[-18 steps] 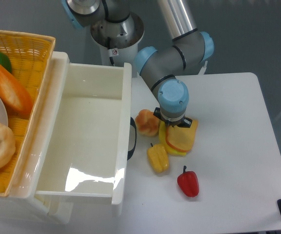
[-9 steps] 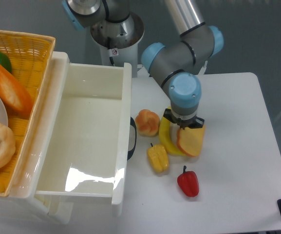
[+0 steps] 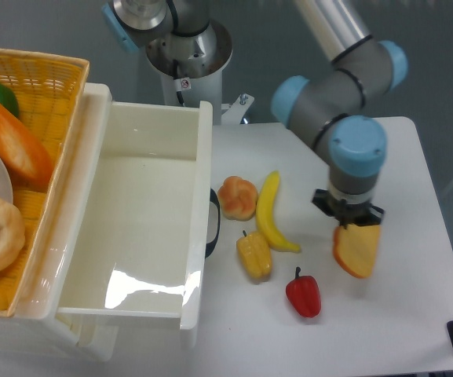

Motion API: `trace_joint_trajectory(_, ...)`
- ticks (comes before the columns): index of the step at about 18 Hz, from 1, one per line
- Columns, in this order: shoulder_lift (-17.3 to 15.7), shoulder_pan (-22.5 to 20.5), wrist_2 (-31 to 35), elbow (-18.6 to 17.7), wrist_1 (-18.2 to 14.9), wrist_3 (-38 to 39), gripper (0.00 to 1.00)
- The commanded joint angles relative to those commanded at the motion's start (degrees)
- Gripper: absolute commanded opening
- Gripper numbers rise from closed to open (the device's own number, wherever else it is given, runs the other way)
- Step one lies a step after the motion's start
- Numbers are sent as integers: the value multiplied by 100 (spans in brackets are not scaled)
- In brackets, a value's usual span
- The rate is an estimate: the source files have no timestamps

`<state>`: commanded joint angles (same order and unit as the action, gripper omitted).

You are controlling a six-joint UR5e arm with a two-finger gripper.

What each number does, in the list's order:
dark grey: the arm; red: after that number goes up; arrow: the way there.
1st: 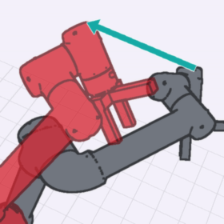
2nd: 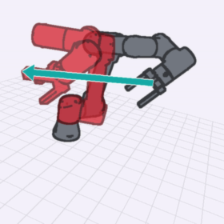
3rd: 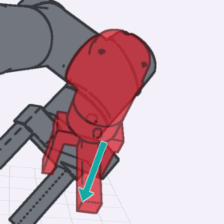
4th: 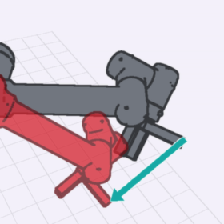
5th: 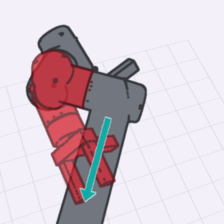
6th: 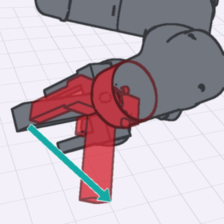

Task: Pick up the bread slice
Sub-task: 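Lift the held bread slice up and away from the banana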

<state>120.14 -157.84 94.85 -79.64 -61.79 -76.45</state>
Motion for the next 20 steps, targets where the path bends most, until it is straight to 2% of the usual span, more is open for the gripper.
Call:
trace_joint_trajectory(3, 167, -203, -212, 483, -210, -440, 7)
trace_joint_trajectory(5, 325, -230, -81, 826, -386, -713, 6)
trace_joint_trajectory(7, 457, -309, 77, 1020, -413, -828, 6)
trace_joint_trajectory(12, 370, -476, -46, 1091, -571, -1311, 6)
trace_joint_trajectory(14, 264, -485, 25, 1135, -895, -1285, 0)
trace_joint_trajectory(17, 185, -485, 157, 1241, -1273, -1250, 0)
trace_joint_trajectory(20, 159, -476, 139, 1223, -1309, -1258, 0)
